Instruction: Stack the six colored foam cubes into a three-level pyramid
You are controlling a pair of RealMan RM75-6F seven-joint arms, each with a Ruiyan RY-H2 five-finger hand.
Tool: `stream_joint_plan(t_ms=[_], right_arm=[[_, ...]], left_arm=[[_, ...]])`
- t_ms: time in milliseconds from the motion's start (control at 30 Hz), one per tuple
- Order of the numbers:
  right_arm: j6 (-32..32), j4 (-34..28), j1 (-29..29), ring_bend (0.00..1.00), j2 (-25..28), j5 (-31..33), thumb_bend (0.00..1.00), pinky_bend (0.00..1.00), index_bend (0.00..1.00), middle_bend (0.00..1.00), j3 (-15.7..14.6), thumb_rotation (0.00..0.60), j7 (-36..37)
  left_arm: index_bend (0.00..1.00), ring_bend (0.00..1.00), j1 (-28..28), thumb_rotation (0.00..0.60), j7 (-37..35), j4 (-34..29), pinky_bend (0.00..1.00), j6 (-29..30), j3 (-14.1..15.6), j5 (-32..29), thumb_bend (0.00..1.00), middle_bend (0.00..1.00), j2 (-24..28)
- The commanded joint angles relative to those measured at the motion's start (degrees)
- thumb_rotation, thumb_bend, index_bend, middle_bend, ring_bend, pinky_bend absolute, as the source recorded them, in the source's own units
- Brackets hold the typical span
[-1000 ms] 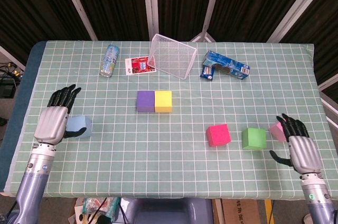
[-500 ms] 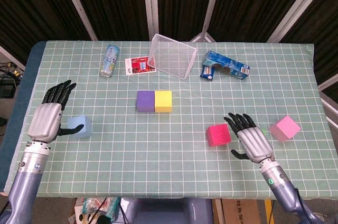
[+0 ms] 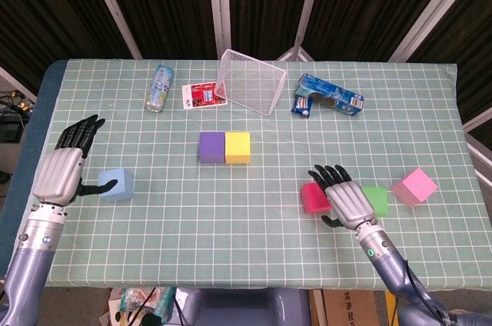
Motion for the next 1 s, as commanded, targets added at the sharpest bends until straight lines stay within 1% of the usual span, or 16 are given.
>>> stream_joint_plan(t_ms=[33,133,233,300,433,500,633,733,800,1000], right_arm=[[-0.40,0.92,1.00,0.00,-0.91,1.13,0.26,0.00,0.00,0.02,-0.27,0.600,-0.68],[-1.00,2.10,1.94,0.00,-1.67,2.32,0.26,0.00,0.00,0.05,-0.49,0.600,-1.14],[-1.48,3.39,2.76,0.01,-2.33,3.38,0.26,0.00,0.00,0.09,-0.61,0.600,-1.41],[-1.80,4.25,3.25,0.02,-2.80,4.19,0.26,0.00,0.00,0.13,-0.69,0.600,-1.33],[-2.32,6.43,4.08,0.03,-3.64,5.59,0.26,0.00,0.00,0.18,-1.14,0.600,-1.33],[-2.45,7.02,4.29,0.06,-3.87,6.15,0.26,0.00,0.00,0.21,-1.28,0.600,-1.16],[-2.49,7.92,4.58,0.08,-4.38,7.04,0.26,0.00,0.01,0.23,-1.79,0.600,-0.62],[-2.30,8.50,4.74,0.08,-4.80,7.22,0.26,0.00,0.06,0.24,-2.09,0.600,-0.46],[-2.10,8.75,4.85,0.08,-5.09,7.45,0.26,0.00,0.12,0.24,-2.09,0.600,-0.14],[-1.36,8.88,5.28,0.09,-5.64,7.10,0.26,0.00,0.18,0.24,-2.06,0.600,0.55]], left_arm=[[0.00,0.00,0.20,0.600,-0.18,-0.02,0.03,-0.29,-0.29,-0.07,0.04,0.00,0.13],[0.00,0.00,0.38,0.600,-0.18,-0.04,0.03,-0.61,-0.51,-0.03,0.04,0.00,0.20],[0.00,0.00,0.54,0.600,-0.17,-0.08,0.03,-0.79,-0.72,-0.03,0.04,0.00,0.22],[0.00,0.00,0.68,0.600,-0.21,-0.16,0.03,-0.89,-0.88,-0.03,0.04,0.00,0.25],[0.00,0.00,0.93,0.600,-0.37,-0.19,0.03,-1.20,-1.22,-0.11,0.04,0.00,0.32],[0.00,0.00,0.99,0.600,-0.42,-0.16,0.03,-1.43,-1.31,-0.20,0.04,0.00,0.31],[0.00,0.00,1.11,0.600,-0.55,-0.04,0.03,-1.79,-1.64,-0.34,0.04,0.00,0.28],[0.00,0.00,1.19,0.600,-0.66,0.03,0.03,-1.98,-1.88,-0.49,0.04,0.00,0.27],[0.00,0.00,1.26,0.600,-0.74,0.06,0.03,-2.10,-2.02,-0.54,0.04,0.00,0.30],[0.00,0.00,1.48,0.600,-0.92,-0.01,0.03,-2.32,-2.42,-0.60,0.04,0.00,0.40]])
